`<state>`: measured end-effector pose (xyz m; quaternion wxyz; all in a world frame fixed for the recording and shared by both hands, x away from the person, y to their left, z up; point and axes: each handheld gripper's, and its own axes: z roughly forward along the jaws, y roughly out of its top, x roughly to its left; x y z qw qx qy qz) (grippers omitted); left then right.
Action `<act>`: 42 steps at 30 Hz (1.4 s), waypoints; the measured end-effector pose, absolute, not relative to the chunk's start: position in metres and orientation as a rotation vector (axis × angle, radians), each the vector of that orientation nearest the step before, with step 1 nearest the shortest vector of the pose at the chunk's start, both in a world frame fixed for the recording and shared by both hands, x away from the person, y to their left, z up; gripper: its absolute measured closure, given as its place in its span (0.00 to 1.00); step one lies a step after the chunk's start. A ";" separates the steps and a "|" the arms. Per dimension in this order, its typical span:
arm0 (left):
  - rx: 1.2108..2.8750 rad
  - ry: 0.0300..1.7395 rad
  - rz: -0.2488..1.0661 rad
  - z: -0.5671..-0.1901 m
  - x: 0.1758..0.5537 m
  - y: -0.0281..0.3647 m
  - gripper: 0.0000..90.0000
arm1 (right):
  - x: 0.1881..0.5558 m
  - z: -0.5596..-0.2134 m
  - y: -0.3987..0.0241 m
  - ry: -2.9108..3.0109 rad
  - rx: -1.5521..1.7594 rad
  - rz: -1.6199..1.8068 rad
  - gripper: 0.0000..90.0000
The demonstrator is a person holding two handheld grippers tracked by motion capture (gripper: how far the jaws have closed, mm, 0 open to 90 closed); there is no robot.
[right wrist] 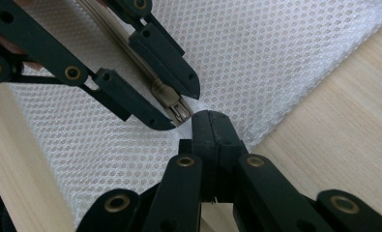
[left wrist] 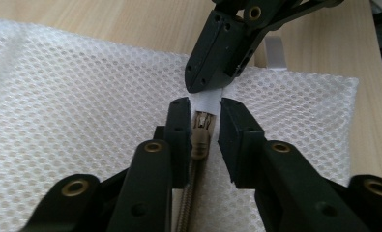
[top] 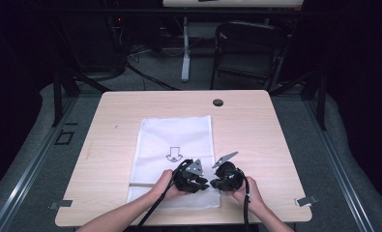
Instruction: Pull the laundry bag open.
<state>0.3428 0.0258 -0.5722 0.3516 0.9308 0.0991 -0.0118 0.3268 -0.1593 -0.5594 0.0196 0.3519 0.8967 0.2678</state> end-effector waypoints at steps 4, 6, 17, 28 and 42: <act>2.403 0.265 -0.033 -0.574 0.343 0.026 0.90 | 0.326 -0.559 -0.159 2.779 1.094 0.831 1.00; 2.412 0.277 -0.027 -0.573 0.343 0.026 0.91 | 0.326 -0.559 -0.158 2.775 1.098 0.822 1.00; 2.396 0.274 -0.042 -0.572 0.344 0.027 0.92 | 0.326 -0.559 -0.158 2.776 1.097 0.823 1.00; 2.418 0.254 -0.035 -0.568 0.343 0.026 0.92 | 0.326 -0.559 -0.158 2.777 1.096 0.819 1.00; 2.415 0.253 -0.042 -0.567 0.345 0.032 0.92 | 0.325 -0.560 -0.158 2.767 1.101 0.826 1.00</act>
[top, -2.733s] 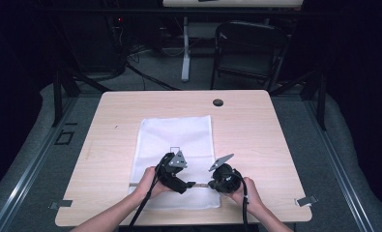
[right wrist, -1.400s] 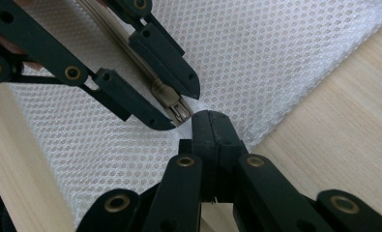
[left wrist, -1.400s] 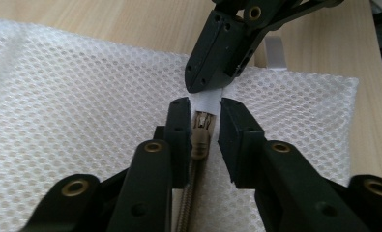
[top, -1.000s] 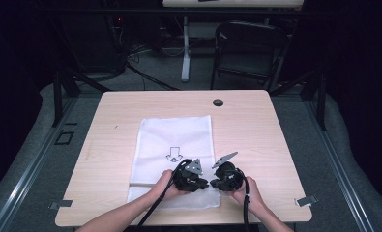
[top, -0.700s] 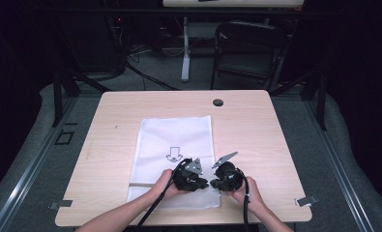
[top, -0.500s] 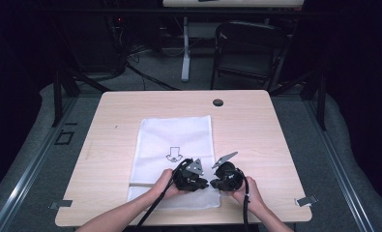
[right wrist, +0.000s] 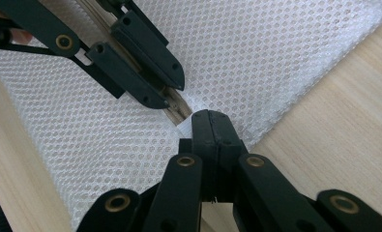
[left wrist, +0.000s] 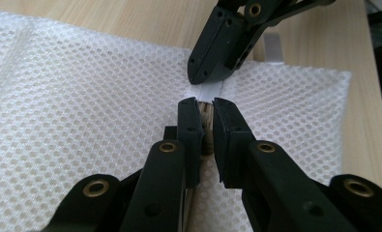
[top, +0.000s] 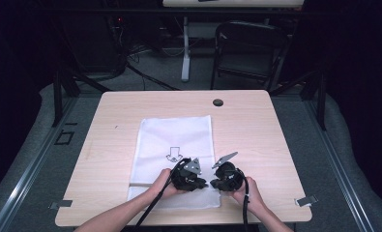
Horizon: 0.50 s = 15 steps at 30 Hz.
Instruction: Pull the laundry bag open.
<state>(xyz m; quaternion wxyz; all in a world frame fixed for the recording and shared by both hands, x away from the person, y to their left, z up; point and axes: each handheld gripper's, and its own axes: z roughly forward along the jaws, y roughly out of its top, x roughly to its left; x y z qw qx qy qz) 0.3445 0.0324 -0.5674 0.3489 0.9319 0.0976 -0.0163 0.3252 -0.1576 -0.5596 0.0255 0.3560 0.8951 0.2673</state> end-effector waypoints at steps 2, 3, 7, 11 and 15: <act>2.419 0.255 -0.044 -0.567 0.344 0.033 0.92 | 0.325 -0.560 -0.158 2.769 1.091 0.822 1.00; 2.413 0.258 -0.050 -0.567 0.345 0.034 0.92 | 0.325 -0.560 -0.158 2.767 1.094 0.825 1.00; 2.409 0.258 -0.048 -0.567 0.345 0.037 0.92 | 0.325 -0.560 -0.158 2.768 1.091 0.823 1.00; 2.408 0.261 -0.040 -0.567 0.344 0.038 0.92 | 0.325 -0.560 -0.158 2.767 1.090 0.826 1.00; 2.406 0.263 -0.043 -0.566 0.344 0.041 0.92 | 0.325 -0.560 -0.158 2.766 1.088 0.824 1.00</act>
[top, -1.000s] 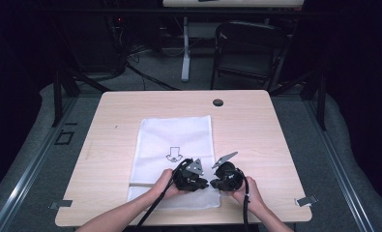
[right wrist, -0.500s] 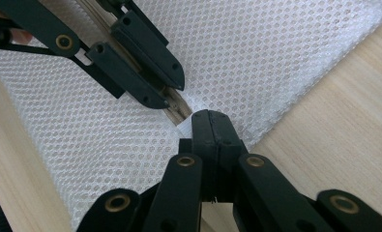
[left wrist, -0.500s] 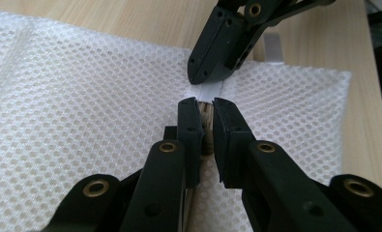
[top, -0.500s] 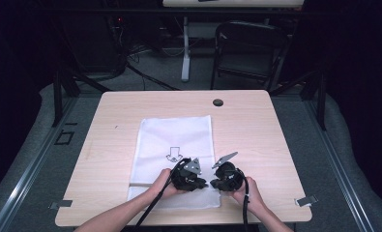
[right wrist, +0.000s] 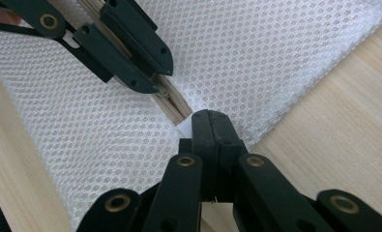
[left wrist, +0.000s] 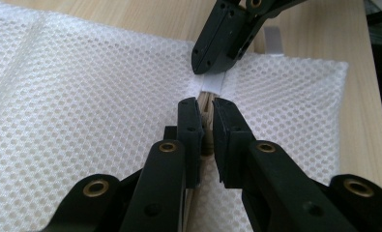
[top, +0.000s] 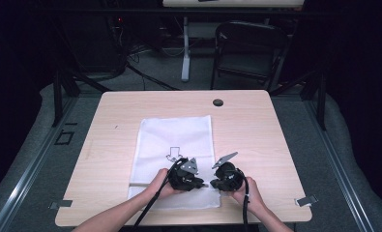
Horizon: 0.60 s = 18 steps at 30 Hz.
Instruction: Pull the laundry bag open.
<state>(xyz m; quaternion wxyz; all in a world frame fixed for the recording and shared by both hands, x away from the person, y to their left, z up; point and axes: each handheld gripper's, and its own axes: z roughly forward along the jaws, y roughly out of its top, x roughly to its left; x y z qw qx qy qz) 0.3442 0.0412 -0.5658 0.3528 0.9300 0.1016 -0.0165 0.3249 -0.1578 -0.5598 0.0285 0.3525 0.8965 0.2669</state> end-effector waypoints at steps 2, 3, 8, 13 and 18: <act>2.402 0.273 -0.035 -0.566 0.344 0.043 0.92 | 0.325 -0.560 -0.158 2.766 1.086 0.824 1.00; 2.400 0.272 -0.035 -0.566 0.344 0.044 0.92 | 0.325 -0.560 -0.158 2.765 1.088 0.828 1.00; 2.409 0.270 -0.041 -0.565 0.344 0.050 0.92 | 0.325 -0.559 -0.157 2.769 1.081 0.805 1.00; 2.414 0.274 -0.036 -0.563 0.344 0.054 0.92 | 0.325 -0.559 -0.157 2.769 1.084 0.812 1.00; 2.401 0.283 -0.036 -0.563 0.343 0.058 0.92 | 0.325 -0.559 -0.157 2.769 1.078 0.802 1.00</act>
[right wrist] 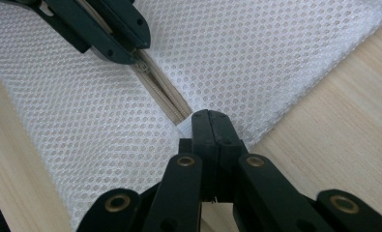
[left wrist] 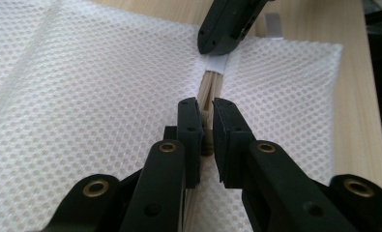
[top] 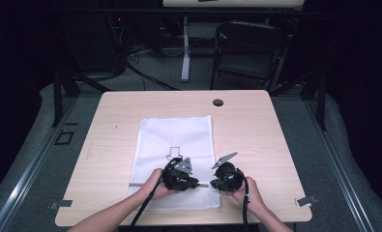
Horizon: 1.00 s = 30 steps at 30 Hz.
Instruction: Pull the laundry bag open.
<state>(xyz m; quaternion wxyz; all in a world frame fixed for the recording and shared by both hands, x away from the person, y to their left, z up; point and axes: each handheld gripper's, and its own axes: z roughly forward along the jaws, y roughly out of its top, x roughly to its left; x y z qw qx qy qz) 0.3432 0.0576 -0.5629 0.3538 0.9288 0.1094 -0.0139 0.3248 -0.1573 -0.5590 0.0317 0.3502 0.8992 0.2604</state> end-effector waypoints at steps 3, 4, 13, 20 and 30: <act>2.405 0.282 -0.031 -0.562 0.343 0.060 0.92 | 0.325 -0.559 -0.157 2.768 1.079 0.802 1.00; 2.411 0.279 -0.036 -0.562 0.343 0.061 0.92 | 0.325 -0.559 -0.157 2.763 1.081 0.810 1.00; 2.413 0.275 -0.023 -0.560 0.342 0.067 0.92 | 0.325 -0.559 -0.157 2.769 1.084 0.813 1.00; 2.410 0.286 -0.039 -0.559 0.343 0.076 0.92 | 0.325 -0.559 -0.157 2.769 1.082 0.809 1.00; 2.405 0.299 -0.027 -0.558 0.341 0.083 0.92 | 0.324 -0.559 -0.157 2.762 1.081 0.809 1.00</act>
